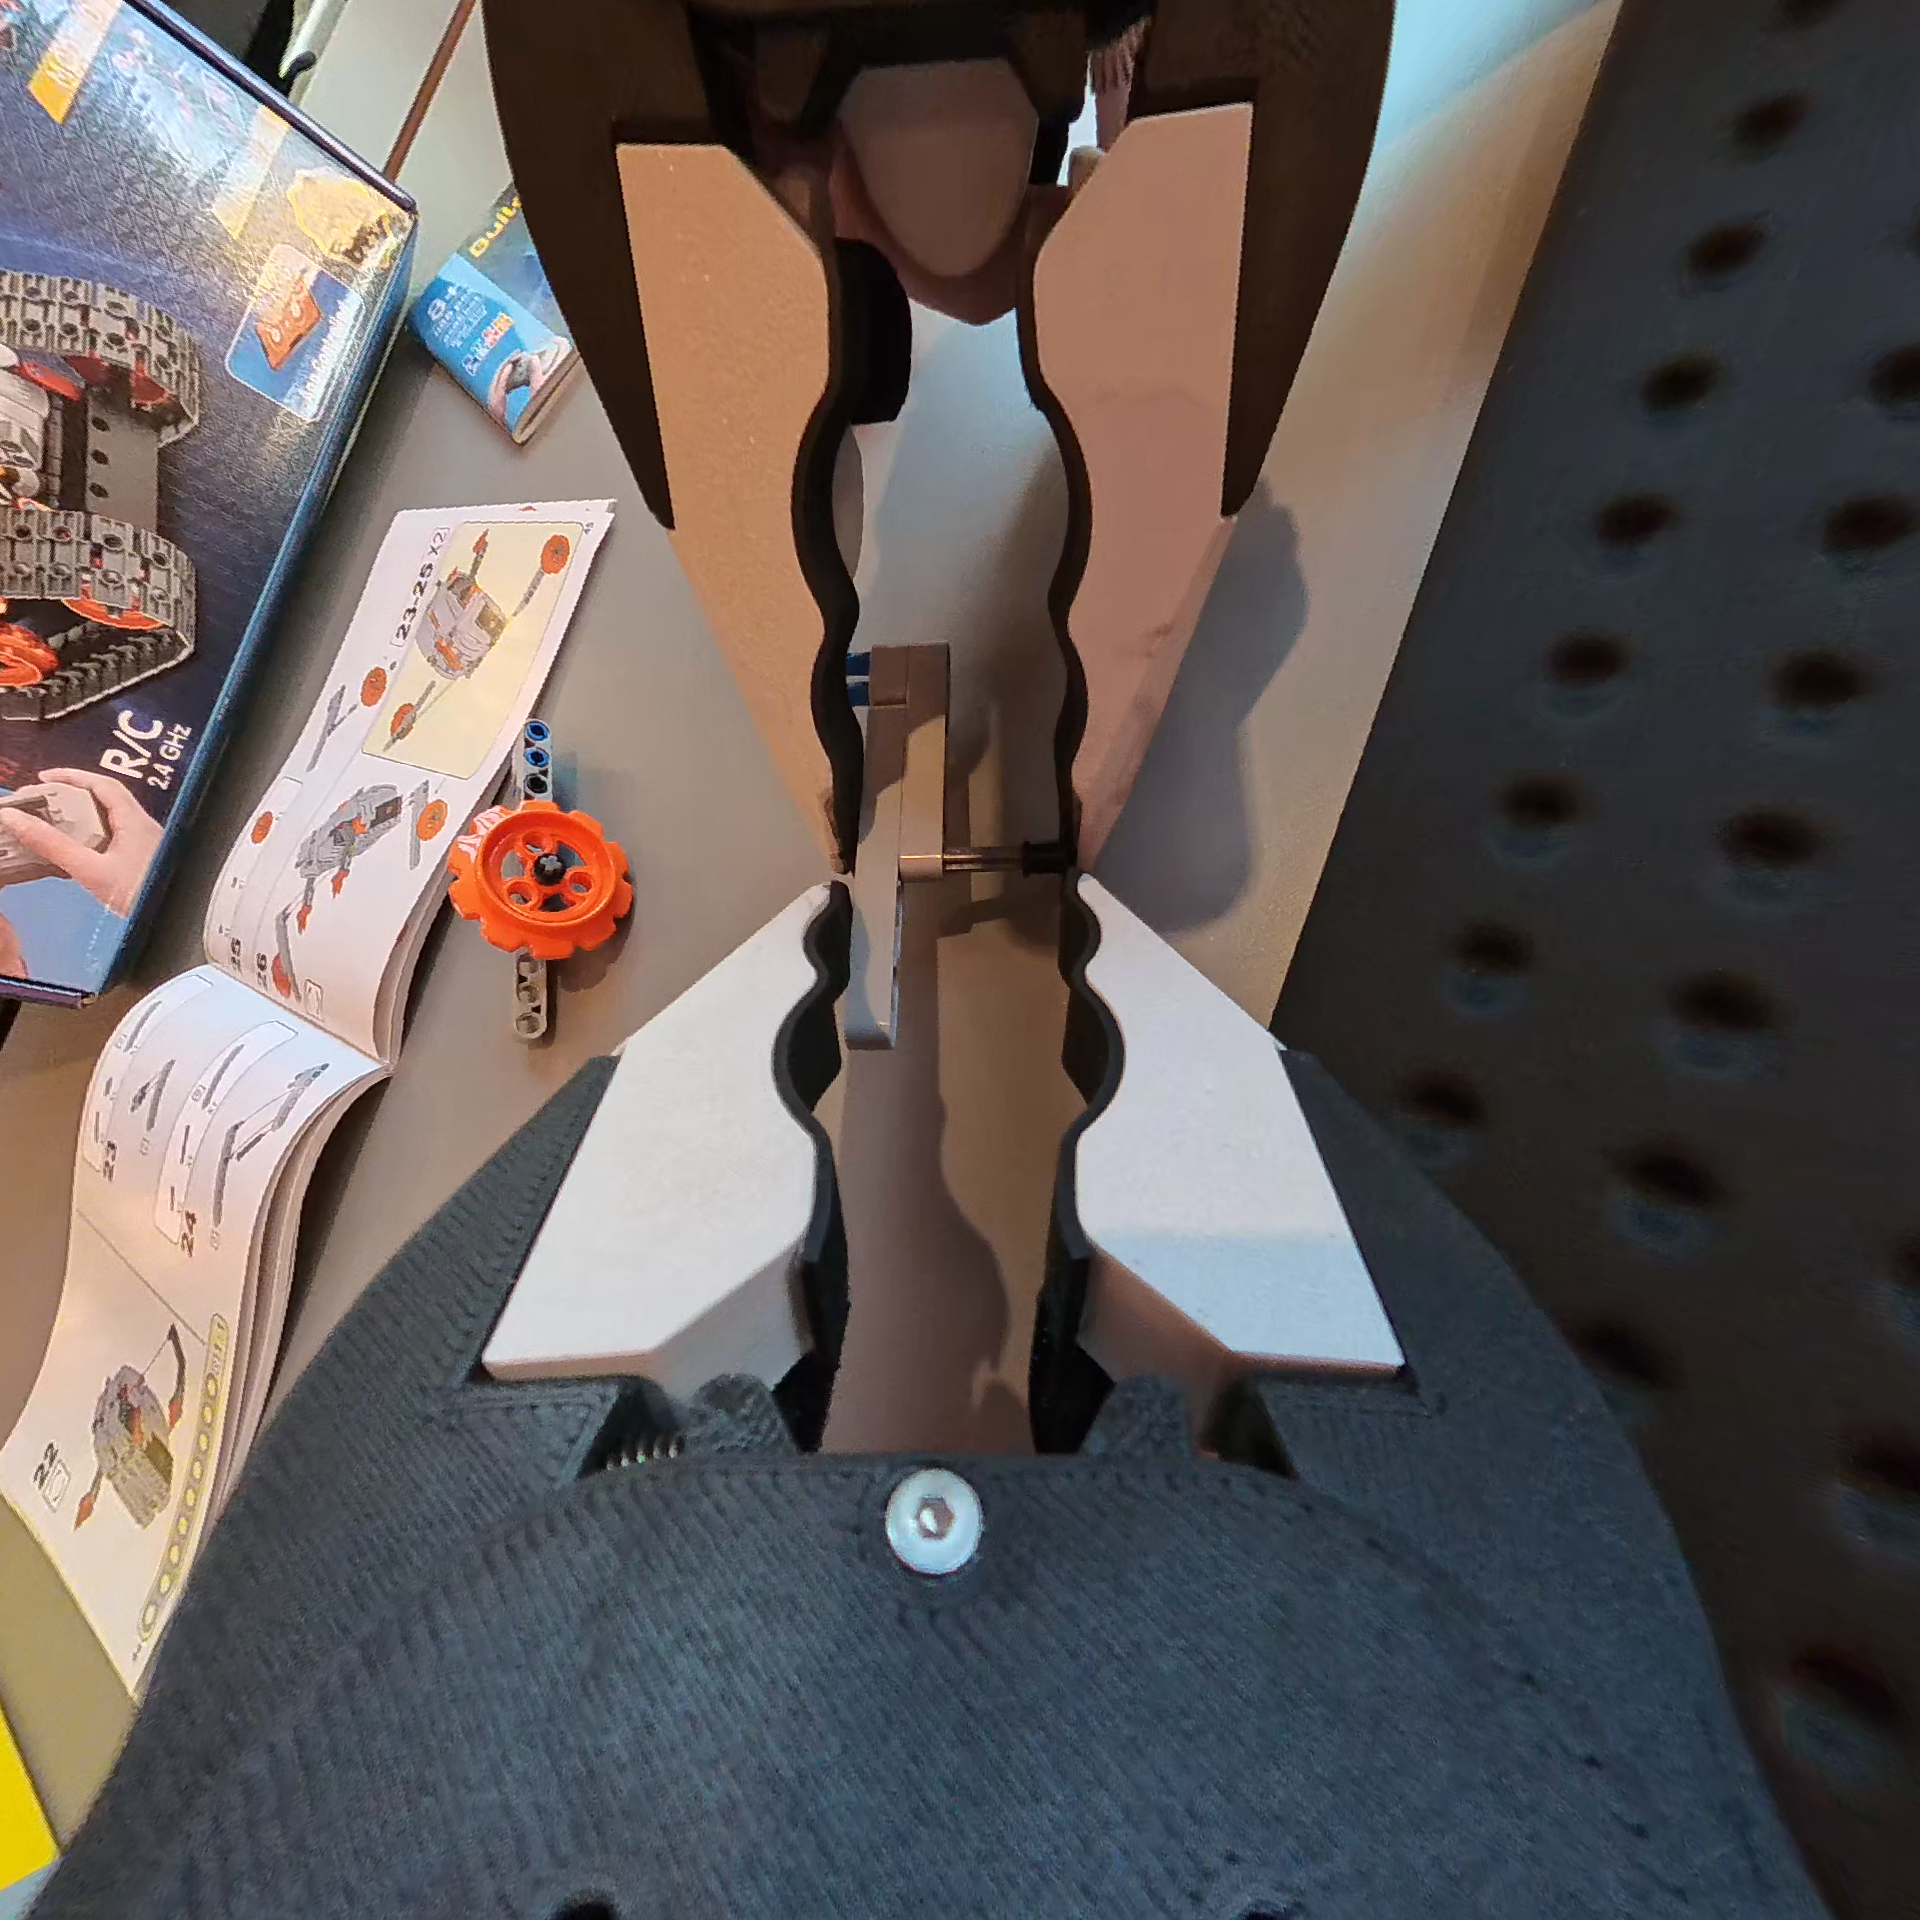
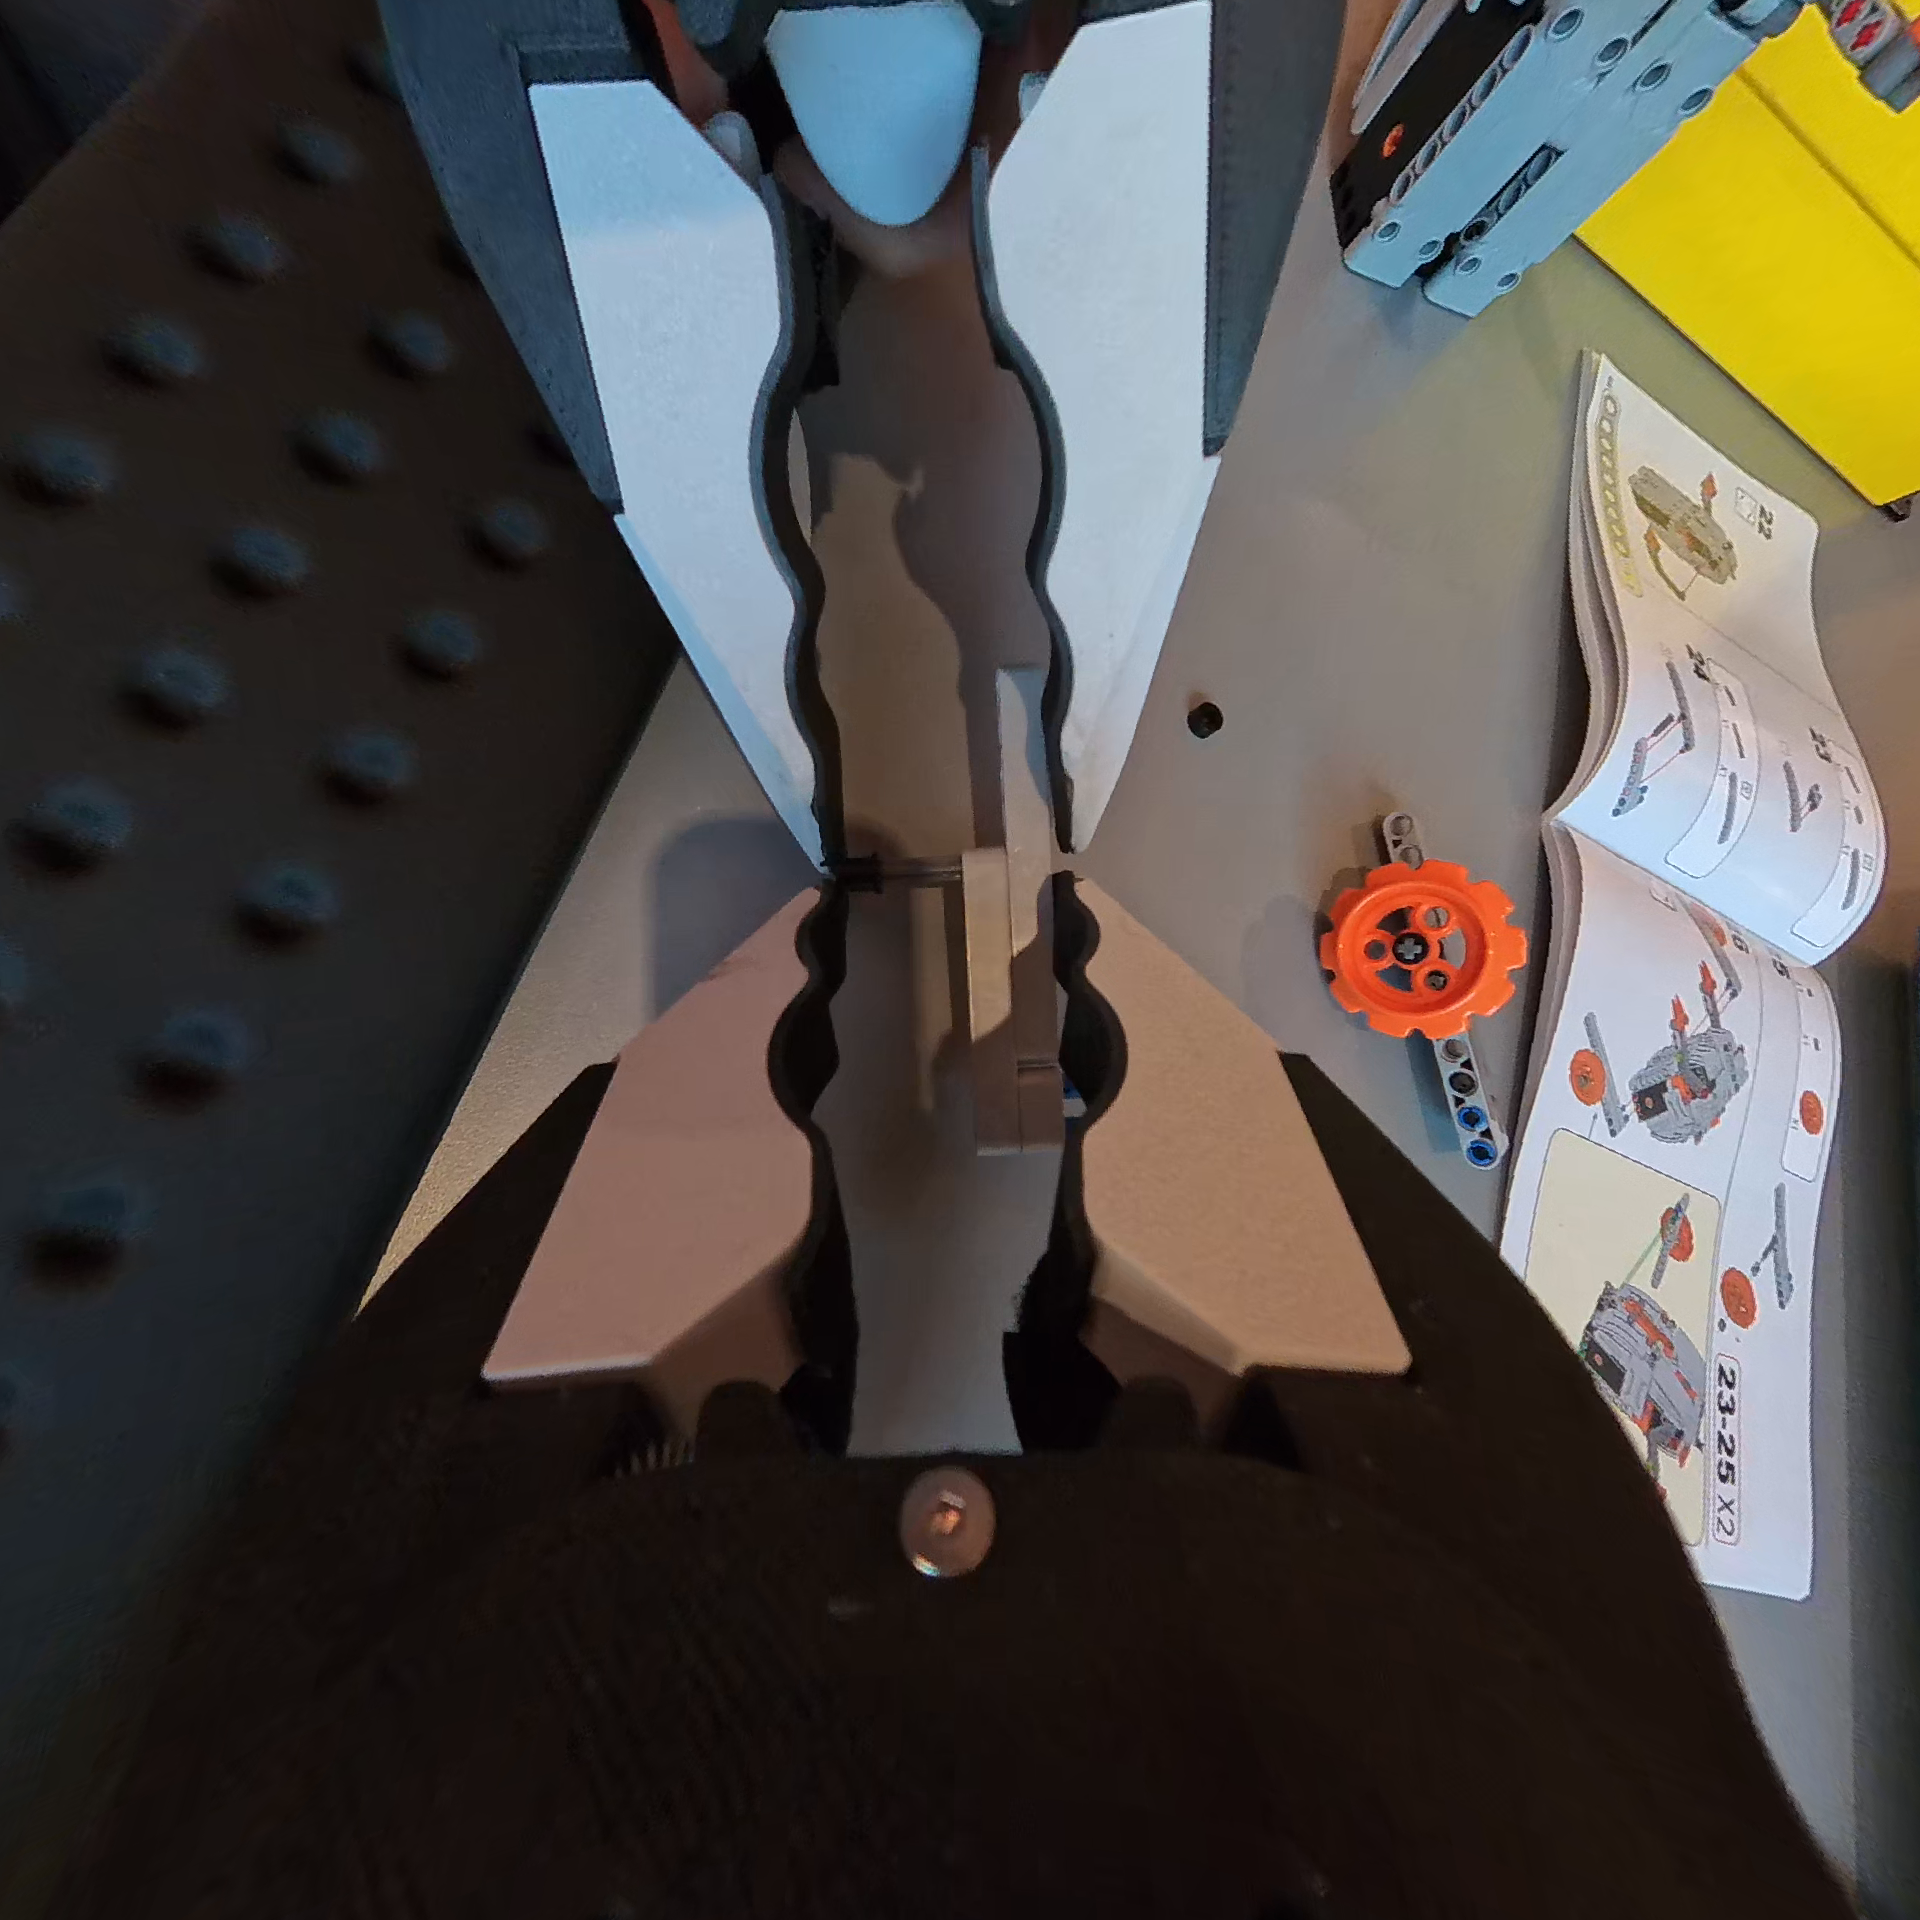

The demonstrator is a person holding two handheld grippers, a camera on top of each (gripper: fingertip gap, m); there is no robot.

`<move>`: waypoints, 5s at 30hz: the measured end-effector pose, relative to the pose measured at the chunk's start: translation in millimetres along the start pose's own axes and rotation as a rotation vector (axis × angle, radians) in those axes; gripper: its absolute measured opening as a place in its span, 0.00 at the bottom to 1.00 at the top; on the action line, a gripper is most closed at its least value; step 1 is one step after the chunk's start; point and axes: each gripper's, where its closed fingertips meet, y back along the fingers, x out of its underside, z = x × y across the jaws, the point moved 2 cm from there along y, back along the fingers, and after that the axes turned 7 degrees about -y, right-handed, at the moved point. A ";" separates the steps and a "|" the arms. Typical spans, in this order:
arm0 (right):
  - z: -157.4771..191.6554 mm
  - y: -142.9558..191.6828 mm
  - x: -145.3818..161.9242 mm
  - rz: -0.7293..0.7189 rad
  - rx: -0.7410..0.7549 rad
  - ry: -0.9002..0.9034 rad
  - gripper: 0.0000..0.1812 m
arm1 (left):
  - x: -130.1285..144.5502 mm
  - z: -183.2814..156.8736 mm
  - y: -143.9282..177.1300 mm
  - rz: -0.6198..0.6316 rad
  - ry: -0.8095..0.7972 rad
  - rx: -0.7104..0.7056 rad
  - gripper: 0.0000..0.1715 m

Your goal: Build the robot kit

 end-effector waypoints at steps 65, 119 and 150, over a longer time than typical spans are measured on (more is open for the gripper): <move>4.6 8.2 0.1 -0.028 -0.091 -0.070 0.16 | 2.7 2.8 3.0 0.003 -0.038 -0.054 0.04; -21.7 81.8 -61.0 -0.397 0.171 -0.067 0.04 | -43.8 44.8 79.6 -0.633 1.017 0.491 0.05; -17.3 90.6 -70.1 -0.561 -0.186 -0.434 0.12 | -53.4 33.4 71.8 -0.642 0.626 0.138 0.03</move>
